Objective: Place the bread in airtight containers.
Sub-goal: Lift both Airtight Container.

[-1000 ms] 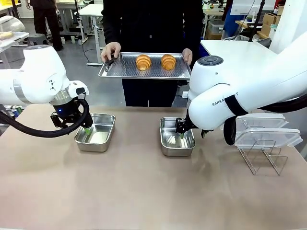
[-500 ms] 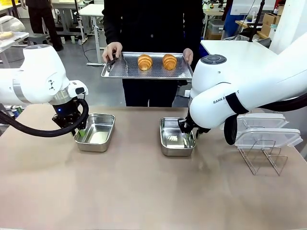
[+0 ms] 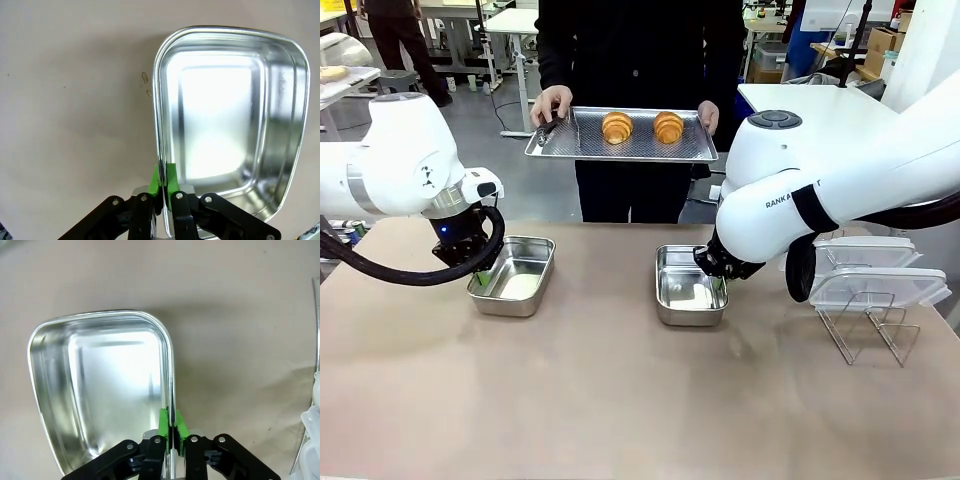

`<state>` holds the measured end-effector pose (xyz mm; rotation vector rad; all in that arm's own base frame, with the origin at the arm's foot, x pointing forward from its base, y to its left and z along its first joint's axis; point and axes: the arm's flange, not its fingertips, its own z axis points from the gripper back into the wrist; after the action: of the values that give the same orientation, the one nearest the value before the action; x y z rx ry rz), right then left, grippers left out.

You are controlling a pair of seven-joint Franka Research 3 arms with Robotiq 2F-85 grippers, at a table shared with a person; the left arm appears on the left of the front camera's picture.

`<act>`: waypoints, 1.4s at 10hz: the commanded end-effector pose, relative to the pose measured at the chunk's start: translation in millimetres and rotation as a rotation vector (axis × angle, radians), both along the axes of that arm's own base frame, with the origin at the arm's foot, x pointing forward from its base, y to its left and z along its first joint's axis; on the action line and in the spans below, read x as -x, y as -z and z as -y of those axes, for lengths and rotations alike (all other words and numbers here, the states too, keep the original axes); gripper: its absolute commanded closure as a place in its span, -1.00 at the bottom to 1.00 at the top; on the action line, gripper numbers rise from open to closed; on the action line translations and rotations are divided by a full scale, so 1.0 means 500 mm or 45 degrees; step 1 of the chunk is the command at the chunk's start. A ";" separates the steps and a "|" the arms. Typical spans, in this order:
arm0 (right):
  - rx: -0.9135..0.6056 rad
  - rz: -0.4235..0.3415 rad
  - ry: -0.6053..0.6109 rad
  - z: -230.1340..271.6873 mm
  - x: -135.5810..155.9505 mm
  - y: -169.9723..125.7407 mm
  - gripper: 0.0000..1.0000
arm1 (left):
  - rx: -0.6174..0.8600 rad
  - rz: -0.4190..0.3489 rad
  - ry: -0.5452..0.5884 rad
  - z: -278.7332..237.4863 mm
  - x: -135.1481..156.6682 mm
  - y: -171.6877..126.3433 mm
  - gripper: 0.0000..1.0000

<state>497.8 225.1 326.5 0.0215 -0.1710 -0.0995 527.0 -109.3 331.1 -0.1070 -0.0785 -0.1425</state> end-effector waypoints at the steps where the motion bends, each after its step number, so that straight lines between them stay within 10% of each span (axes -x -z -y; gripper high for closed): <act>1: -0.042 -0.010 -0.038 0.023 0.005 0.005 1.00 | -0.040 -0.010 -0.015 -0.003 -0.006 -0.010 1.00; 10: -0.073 0.069 -0.186 0.045 0.027 -0.251 1.00 | 0.063 0.109 -0.097 -0.025 0.104 -0.292 1.00; 14: -0.104 0.075 -0.258 0.068 0.036 -0.272 1.00 | 0.067 0.183 -0.152 -0.020 0.135 -0.310 1.00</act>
<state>481.2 198.9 454.3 0.0833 -0.2348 0.0280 461.4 -96.8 492.5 -0.1290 -0.2003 -0.0486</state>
